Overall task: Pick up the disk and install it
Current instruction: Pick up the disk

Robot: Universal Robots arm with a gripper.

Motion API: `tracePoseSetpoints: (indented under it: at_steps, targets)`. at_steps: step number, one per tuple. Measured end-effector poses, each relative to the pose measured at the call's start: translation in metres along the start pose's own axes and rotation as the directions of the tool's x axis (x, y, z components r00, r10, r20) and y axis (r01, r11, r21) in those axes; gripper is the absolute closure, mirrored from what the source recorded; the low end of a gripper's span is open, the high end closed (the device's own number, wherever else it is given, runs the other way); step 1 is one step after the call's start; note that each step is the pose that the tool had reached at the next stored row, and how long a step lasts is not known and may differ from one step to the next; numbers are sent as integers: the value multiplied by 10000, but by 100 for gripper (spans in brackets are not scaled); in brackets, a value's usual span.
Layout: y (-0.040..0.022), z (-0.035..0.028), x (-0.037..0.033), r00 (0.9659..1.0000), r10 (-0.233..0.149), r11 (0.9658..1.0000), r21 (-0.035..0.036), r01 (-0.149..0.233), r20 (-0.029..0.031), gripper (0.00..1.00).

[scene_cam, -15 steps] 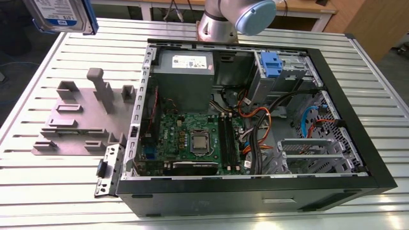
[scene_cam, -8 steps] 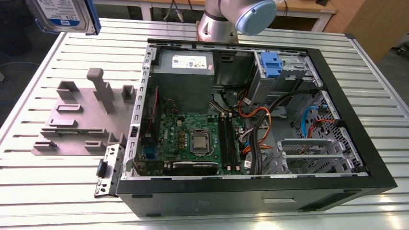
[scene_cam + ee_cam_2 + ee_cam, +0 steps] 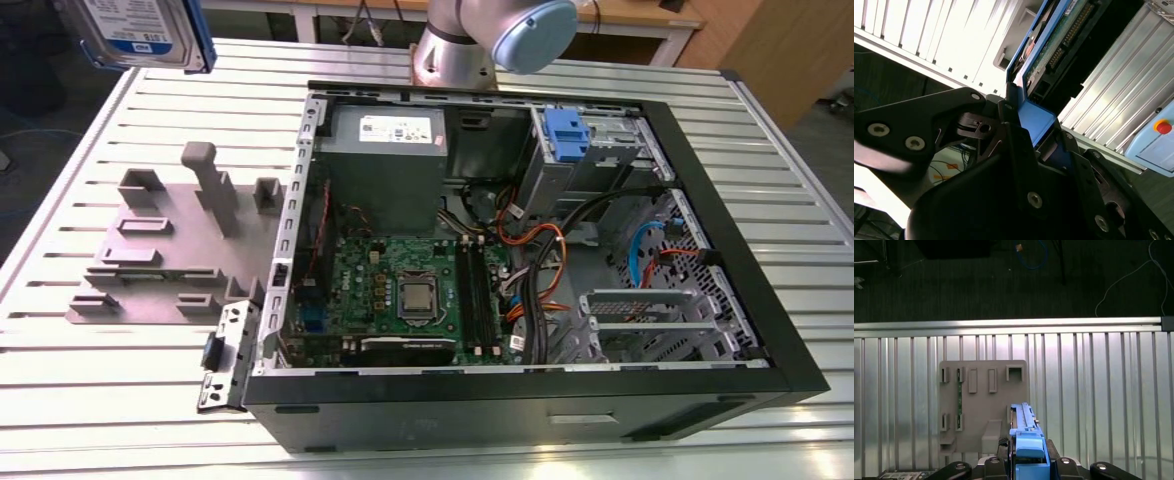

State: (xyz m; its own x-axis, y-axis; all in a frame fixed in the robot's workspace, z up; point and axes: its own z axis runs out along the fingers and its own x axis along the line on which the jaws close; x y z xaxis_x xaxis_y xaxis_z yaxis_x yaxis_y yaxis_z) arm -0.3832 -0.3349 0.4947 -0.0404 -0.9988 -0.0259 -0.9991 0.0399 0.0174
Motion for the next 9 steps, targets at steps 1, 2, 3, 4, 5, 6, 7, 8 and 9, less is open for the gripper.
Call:
tracePoseSetpoints:
  at_steps: [1, 2, 3, 4, 5, 6, 7, 8, 9]
  targets:
    - [-6, 0, 0, 10000, 0, 10000, 0, 0, 0, 63]
    - [-13, -1, -1, 10000, 0, 10000, -1, 0, -1, 63]
    - [-19, 0, -1, 10000, 0, 10000, 0, 0, 0, 63]
    - [-26, -1, -1, 10000, 0, 10000, 0, 0, 0, 63]
    - [-33, 0, -1, 10000, 0, 10000, 1, 0, 0, 63]
    - [-39, -1, -1, 10000, 0, 10000, 0, 0, 0, 63]
    - [-45, -1, -2, 10000, 0, 10000, -1, 0, 0, 63]
    - [-53, -1, -2, 10000, 0, 10000, 0, 0, -1, 63]
    - [-61, -1, -2, 10000, -1, 10000, 0, 1, 0, 63]
